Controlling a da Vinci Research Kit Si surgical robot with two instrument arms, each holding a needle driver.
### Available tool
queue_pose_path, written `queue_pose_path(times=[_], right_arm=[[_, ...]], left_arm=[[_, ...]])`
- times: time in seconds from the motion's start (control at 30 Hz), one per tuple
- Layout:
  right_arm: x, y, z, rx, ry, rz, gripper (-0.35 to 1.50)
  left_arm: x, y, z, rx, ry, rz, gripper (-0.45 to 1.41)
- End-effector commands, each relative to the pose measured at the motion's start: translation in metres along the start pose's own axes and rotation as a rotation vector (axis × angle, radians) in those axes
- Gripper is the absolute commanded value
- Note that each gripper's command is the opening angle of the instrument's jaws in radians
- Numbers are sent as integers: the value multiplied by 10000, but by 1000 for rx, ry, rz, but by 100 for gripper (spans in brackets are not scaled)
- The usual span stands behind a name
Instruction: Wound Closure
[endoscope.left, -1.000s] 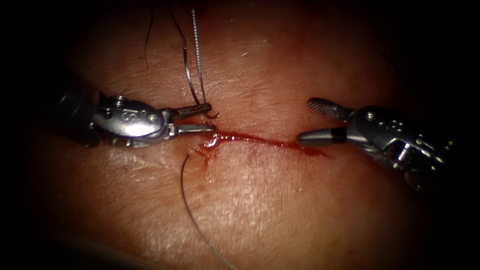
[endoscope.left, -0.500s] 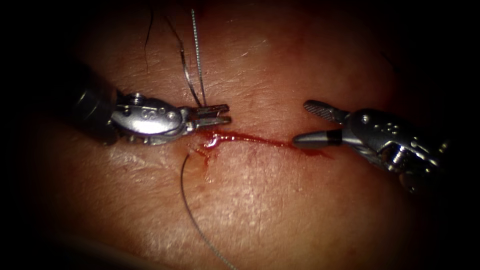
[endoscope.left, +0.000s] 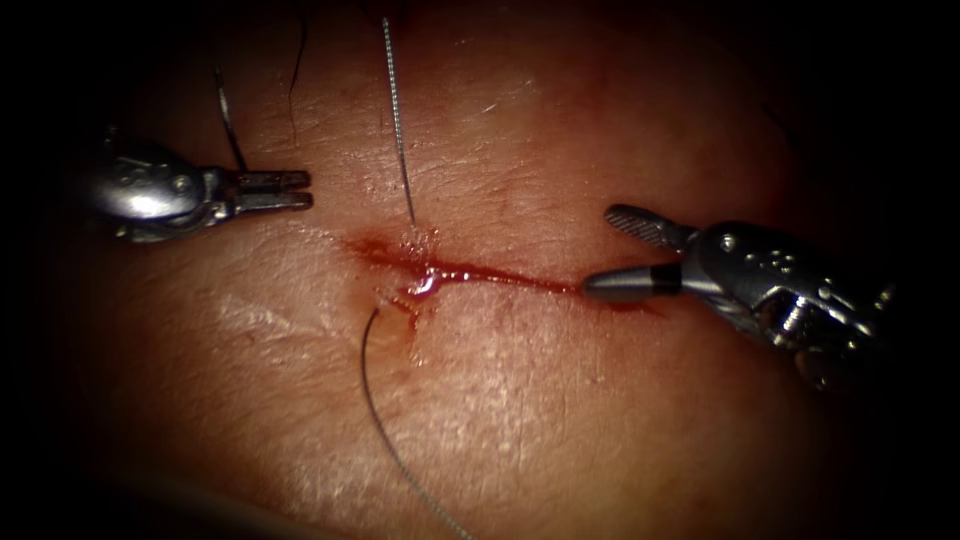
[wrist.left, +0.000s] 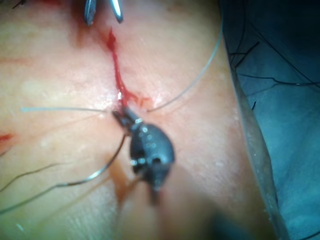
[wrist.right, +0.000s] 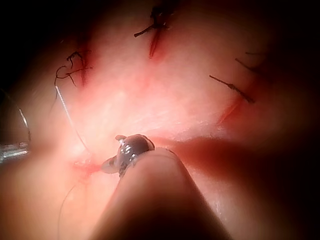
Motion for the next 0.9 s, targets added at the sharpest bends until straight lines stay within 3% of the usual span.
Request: queue_pose_path(times=[0.03,0.3,0.33,0.37,0.43,0.5,0.57,0.67,0.73,0.9], right_arm=[[-3,-3,9,4,1,1,125],[-3,-5,6,6,1,1,125],[-3,-4,5,7,1,1,125],[-4,-4,5,8,1,1,127],[-4,-3,4,11,2,1,127],[-4,-3,4,11,2,1,128],[-4,-3,3,11,2,1,128],[-4,-2,2,12,2,1,128],[-4,-1,2,12,2,1,128],[-5,0,2,12,2,1,128]], left_arm=[[-13,5,9,4,-4,1,-45],[-54,-15,44,0,-11,0,-45],[-59,-19,40,-3,-10,-20,-15],[-61,-23,34,21,-18,-66,42],[-56,-28,23,89,-3,-157,94],[-50,-28,16,110,24,-185,109],[-29,-19,-1,110,93,-228,116],[10,3,-21,106,92,-193,125],[37,22,-32,100,127,-165,125],[71,77,-43,49,166,-113,121]])
